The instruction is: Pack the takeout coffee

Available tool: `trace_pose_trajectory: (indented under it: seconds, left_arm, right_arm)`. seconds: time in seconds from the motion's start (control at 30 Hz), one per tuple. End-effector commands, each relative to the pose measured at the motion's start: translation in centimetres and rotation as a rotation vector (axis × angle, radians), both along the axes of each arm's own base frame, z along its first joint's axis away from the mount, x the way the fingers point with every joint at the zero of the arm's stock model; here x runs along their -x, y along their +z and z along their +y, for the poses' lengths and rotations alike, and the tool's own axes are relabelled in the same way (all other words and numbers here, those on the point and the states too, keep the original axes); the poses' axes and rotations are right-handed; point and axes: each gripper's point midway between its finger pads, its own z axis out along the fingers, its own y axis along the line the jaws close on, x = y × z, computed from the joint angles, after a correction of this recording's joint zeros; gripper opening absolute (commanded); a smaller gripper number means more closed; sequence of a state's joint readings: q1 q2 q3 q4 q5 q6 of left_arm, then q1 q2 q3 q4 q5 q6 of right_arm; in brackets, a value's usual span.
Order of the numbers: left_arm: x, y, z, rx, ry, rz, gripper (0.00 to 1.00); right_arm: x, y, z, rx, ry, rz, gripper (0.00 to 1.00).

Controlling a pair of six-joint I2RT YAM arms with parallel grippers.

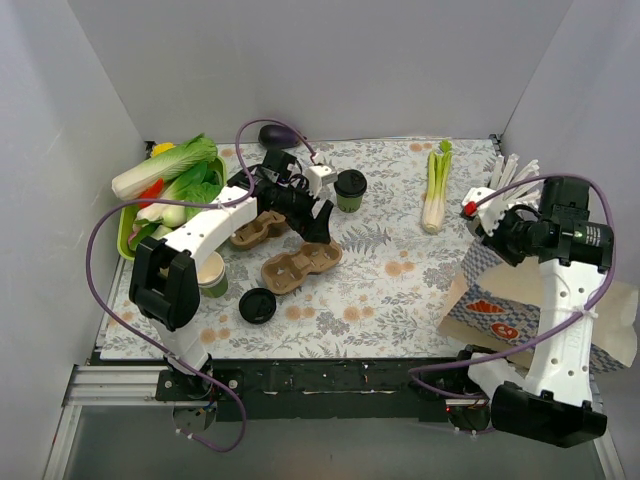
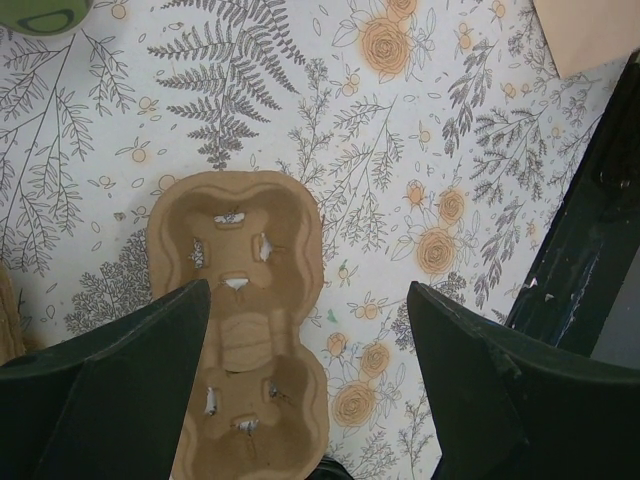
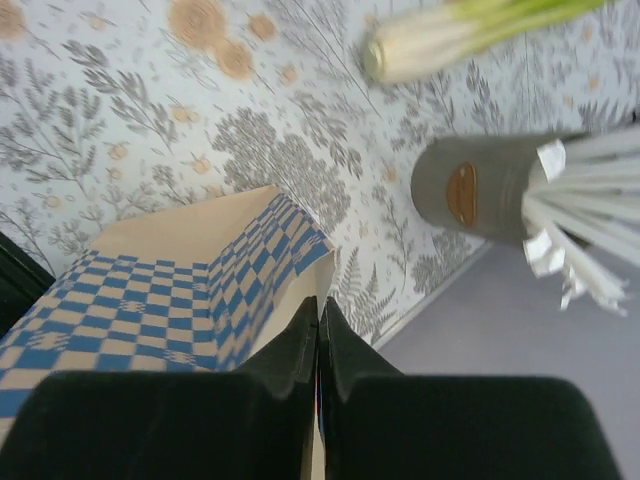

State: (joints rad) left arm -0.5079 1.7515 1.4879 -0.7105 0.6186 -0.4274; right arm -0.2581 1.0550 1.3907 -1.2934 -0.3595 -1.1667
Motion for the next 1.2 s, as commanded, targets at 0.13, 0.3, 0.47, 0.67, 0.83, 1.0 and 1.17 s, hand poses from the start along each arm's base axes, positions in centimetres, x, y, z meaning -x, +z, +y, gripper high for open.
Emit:
trace_pose_trajectory:
  seconds: [0.13, 0.3, 0.47, 0.67, 0.83, 1.0, 1.17]
  left_arm:
    - [-1.0, 2.3, 0.2, 0.016, 0.012, -0.056, 0.8]
    - [-0.9, 2.1, 0.2, 0.014, 0.014, -0.046, 0.8]
    - [-1.2, 2.5, 0.4, 0.008, 0.031, -0.059, 0.79]
    - [-1.2, 2.6, 0.9, -0.01, 0.048, -0.075, 0.8]
    - [-1.0, 2.5, 1.0, -0.012, 0.044, -0.072, 0.8]
    - [-1.1, 2.3, 1.0, -0.011, 0.048, -0.067, 0.8]
    - [-1.2, 2.3, 1.0, -0.01, 0.051, -0.066, 0.8]
  right_arm:
    - [-1.0, 3.6, 8.3, -0.258, 0.252, -0.038, 0.01]
    - [-3.4, 3.9, 11.7, -0.425, 0.227, 0.07, 0.01]
    - [-6.3, 3.9, 14.0, -0.528, 0.153, 0.092, 0.01]
    - [-9.2, 4.5, 16.1, -0.579, 0.138, 0.085, 0.01]
    - [-10.5, 4.7, 17.7, -0.64, 0.123, 0.127, 0.01]
    - [-11.9, 4.1, 17.1, -0.62, 0.052, 0.129, 0.01]
    - [-13.1, 3.9, 16.3, -0.591, -0.015, 0.099, 0.01]
